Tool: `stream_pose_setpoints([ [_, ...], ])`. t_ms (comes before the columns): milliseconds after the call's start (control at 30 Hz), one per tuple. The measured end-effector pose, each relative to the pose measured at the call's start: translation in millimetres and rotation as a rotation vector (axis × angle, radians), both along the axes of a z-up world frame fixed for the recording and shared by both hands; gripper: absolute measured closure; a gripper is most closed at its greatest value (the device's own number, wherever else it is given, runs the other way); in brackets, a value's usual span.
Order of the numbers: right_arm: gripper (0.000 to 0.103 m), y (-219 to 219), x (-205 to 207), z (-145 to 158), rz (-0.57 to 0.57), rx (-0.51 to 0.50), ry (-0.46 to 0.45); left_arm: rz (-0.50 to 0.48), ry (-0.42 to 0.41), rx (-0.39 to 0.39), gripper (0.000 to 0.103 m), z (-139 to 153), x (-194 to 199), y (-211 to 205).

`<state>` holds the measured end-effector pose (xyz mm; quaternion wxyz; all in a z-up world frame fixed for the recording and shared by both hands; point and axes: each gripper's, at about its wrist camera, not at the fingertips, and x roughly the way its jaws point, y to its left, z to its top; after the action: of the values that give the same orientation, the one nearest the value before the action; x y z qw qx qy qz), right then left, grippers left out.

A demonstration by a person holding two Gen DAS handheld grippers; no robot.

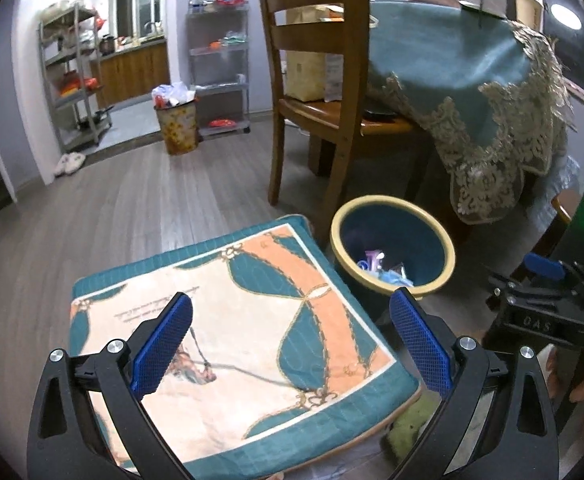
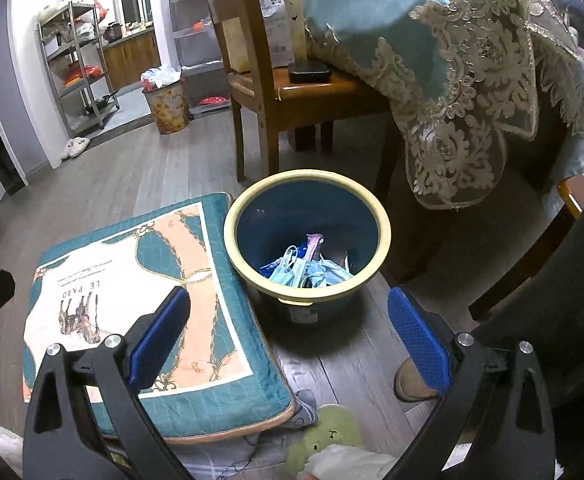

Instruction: Collect trash

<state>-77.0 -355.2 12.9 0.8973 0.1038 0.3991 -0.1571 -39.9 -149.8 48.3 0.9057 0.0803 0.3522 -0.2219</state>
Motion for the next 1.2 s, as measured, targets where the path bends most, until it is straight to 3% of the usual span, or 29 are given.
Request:
stream_pose_setpoints([
  [500,0.006,0.3,1.5,-2.2,0.000,-0.010,0.009,-0.002,-0.013,0.060,0.005,-9.7,3.6,-15.8],
  [1200,0.006,3.2,3.5,-5.1,0.015,-0.028,0.025,0.005,-0.018,0.071,0.005,-11.1,3.6,-17.9],
])
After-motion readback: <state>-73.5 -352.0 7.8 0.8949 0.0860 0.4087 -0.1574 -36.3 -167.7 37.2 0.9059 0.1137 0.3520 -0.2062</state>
